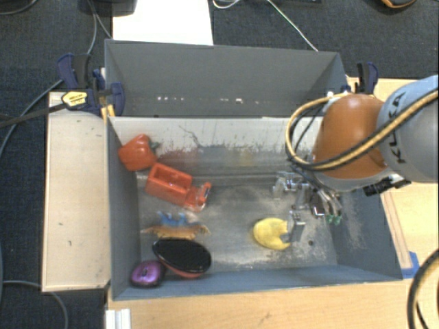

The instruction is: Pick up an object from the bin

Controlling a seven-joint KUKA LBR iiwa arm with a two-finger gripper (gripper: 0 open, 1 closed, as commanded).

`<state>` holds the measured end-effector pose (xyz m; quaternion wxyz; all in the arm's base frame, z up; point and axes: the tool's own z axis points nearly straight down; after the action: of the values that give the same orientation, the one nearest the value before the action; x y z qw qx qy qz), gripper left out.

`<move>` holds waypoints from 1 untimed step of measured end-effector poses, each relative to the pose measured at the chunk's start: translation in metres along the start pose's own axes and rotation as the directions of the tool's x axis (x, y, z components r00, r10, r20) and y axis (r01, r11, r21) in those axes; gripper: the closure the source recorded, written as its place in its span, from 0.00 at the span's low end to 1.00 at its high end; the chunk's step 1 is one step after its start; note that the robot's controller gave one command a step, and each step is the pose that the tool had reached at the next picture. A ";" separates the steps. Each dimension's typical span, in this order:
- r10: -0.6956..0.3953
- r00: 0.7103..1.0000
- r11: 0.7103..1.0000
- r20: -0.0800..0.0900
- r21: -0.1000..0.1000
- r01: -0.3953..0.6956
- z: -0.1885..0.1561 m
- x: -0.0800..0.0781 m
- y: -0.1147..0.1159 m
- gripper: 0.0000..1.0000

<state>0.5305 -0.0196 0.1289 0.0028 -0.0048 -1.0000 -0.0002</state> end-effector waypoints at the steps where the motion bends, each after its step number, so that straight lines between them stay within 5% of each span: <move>1: -0.001 1.000 1.000 0.008 0.000 0.001 -0.005 -0.002 0.000 0.00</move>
Offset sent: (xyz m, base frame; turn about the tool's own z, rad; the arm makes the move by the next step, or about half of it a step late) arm -0.0085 0.0080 -0.0589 -0.2496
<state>0.5323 -0.0196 0.1334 -0.0013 -0.0043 -1.0000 -0.0001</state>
